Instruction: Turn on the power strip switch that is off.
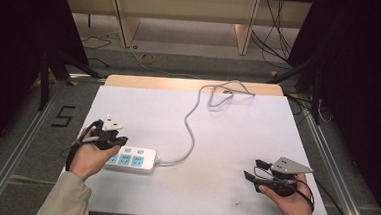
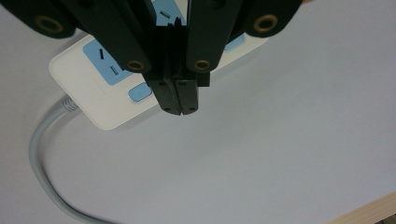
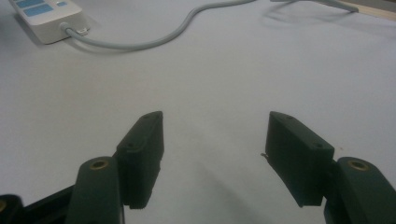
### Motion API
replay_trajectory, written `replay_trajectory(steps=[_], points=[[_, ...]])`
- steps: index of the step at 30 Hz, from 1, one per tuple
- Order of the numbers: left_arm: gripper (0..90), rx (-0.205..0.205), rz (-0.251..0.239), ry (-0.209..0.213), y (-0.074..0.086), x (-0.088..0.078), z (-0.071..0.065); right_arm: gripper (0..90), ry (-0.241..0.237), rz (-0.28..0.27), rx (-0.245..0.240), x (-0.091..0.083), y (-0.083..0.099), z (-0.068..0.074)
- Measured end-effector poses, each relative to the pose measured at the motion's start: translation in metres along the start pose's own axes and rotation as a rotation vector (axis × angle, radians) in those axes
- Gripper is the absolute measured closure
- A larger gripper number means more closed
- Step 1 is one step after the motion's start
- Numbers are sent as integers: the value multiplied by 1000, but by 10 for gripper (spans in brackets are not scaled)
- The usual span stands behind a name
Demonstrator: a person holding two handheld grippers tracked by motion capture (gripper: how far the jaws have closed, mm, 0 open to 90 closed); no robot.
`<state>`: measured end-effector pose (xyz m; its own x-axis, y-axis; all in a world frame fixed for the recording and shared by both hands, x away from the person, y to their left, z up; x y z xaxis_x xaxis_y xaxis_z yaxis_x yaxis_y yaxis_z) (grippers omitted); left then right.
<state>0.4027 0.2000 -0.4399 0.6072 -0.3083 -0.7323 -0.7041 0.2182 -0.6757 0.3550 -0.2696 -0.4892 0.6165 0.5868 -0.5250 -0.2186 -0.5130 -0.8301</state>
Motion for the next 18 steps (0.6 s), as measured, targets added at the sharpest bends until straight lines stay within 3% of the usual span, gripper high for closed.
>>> replay_trajectory(steps=[18], points=[[897,-4,55,-39,-2,5,13,380,0,1,0,1,0,0]])
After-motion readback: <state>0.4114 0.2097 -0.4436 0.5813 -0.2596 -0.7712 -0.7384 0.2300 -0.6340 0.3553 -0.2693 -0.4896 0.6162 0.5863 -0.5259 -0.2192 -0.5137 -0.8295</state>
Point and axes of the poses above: each handheld gripper's, and its own axes: x roughly forward along the jaws, y roughly out of its underside, z roughly to its left, the point moved 4 cm from there along x, roughly forward along the jaws, and after that the axes turned 14 degrees about -x, right-handed, at the moved point
